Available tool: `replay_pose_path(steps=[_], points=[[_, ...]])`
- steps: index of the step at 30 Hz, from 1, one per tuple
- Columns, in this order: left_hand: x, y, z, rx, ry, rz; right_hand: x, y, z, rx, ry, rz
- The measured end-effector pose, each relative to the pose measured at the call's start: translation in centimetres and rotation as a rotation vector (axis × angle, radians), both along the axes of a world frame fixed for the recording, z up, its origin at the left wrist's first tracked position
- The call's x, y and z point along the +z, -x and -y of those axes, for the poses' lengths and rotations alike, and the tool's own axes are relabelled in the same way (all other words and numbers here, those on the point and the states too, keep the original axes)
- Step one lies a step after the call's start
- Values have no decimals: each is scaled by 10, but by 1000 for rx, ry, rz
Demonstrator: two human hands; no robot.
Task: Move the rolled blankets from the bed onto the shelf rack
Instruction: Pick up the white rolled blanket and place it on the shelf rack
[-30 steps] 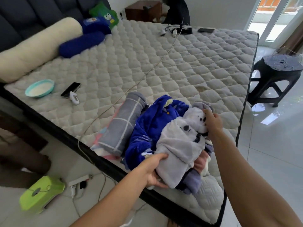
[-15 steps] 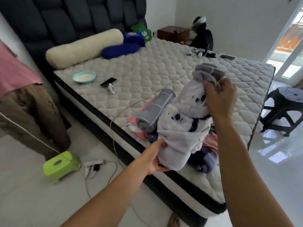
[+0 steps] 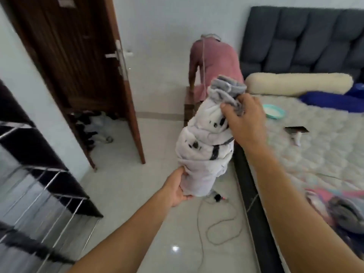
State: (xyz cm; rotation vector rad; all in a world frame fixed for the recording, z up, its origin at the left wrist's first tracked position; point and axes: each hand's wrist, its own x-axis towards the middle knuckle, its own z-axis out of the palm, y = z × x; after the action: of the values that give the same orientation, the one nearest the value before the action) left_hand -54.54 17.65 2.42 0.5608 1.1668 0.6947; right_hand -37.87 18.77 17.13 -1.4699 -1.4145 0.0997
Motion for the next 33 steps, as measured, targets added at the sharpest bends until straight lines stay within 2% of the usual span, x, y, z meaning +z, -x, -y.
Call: replay_pose_path(steps=[8,11,16,18,24,30,33], points=[[-9,186,-17,541,-25,6,0,216,-97,592,-11,14],[-14,233,-25,767,-31,-59,-3,284,-124,805,-48,26],[-5,276,-41,1052,-27,31,-15,366,-163,1068,-41,102],[-2,286,-49,1096,-28,82,-18,395,-178,1137,-33,130],[0,339,-74,1236,-72,57,-13,480,-206,1340,-40,179],[16,414,-114,1352,-167,80,14,585,-237,1415,-75,175],[22,455,-132,1329,-220,113,25,640,-251,1409,-87,204]])
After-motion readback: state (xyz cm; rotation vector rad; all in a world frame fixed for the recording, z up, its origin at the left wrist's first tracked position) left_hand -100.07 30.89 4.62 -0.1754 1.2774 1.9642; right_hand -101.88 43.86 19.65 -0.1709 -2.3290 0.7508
